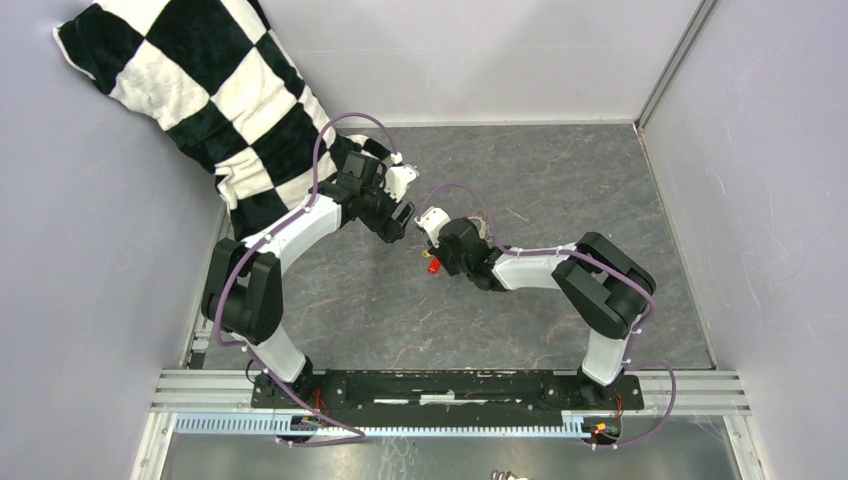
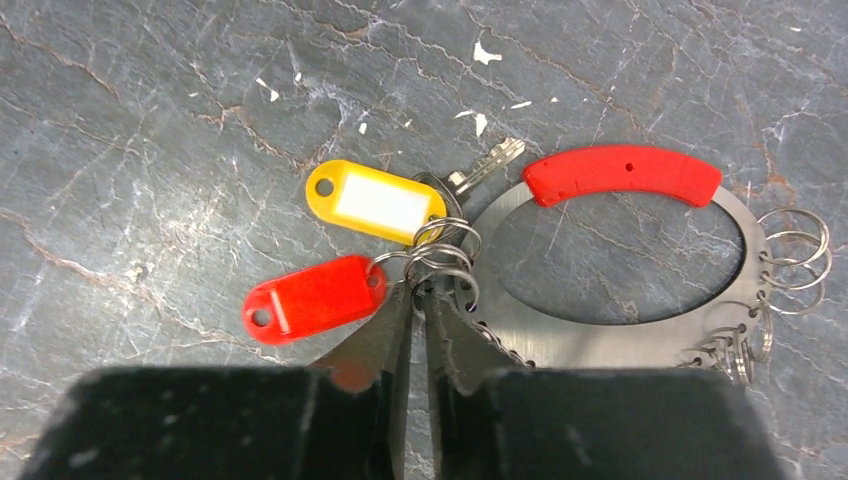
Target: Put the keys on the keyring
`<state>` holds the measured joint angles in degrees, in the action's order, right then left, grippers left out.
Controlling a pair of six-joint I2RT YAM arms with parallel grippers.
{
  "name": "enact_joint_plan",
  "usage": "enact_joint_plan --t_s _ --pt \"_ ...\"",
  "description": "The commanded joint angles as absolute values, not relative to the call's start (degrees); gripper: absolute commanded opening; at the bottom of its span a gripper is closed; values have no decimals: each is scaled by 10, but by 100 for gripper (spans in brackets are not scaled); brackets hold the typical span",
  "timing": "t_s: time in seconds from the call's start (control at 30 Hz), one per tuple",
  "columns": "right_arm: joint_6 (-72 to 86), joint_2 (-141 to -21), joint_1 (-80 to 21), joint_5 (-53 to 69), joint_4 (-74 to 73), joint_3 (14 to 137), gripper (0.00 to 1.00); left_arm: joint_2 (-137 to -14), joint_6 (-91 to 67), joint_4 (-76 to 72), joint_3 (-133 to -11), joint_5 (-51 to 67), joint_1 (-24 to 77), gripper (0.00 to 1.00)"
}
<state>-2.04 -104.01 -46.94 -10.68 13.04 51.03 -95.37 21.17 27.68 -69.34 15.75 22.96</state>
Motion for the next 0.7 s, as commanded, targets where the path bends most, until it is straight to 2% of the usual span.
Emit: enact_joint_plan --t_s 0.0,0.07,0.3,0.67 --pt "-13 -1057 -461 -100 142 510 8 -930 240 277 -694 152 227 87" --pt "-12 -1045 -459 -99 139 508 0 -930 240 283 -698 153 227 87" --pt "-18 -960 -458 -49 90 520 0 -910 238 287 -696 177 228 88" --pt "-12 -826 -454 133 -11 560 0 -844 279 357 -702 294 238 92"
